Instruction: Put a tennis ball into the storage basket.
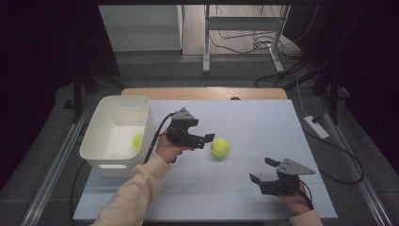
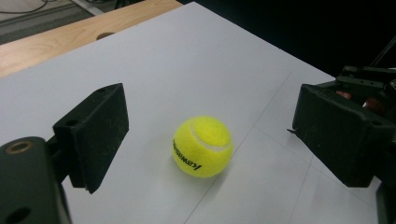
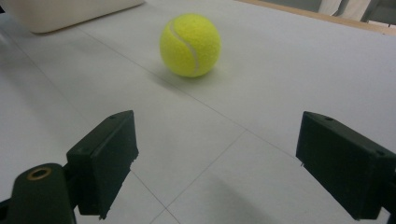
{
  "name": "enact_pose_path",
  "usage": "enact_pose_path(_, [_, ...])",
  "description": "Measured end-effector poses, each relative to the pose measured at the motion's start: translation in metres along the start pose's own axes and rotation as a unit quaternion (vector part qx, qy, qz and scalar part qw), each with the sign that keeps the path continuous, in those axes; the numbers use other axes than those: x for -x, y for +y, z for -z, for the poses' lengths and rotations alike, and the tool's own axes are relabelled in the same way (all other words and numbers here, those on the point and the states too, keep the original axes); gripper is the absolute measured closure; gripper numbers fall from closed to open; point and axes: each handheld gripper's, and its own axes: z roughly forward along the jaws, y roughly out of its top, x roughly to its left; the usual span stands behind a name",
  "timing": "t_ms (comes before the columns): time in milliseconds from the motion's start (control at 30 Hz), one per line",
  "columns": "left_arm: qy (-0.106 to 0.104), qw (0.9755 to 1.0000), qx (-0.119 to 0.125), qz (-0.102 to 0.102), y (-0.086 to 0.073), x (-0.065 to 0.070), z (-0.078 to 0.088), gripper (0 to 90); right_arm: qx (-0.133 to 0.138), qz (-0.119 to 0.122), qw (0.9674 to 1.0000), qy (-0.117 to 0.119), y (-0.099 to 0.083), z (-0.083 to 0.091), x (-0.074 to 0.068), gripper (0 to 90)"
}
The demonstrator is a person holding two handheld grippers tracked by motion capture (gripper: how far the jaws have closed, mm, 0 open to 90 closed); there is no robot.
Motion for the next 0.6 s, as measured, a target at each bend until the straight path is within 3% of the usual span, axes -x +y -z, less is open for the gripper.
enact_pose_path(600, [0.006, 0.9997, -0.022, 0.005, 0.001, -0.007, -0.021, 11.9, 0.000, -0.001, 1.0000, 0.000, 0.000, 0.000, 0.000, 12.8])
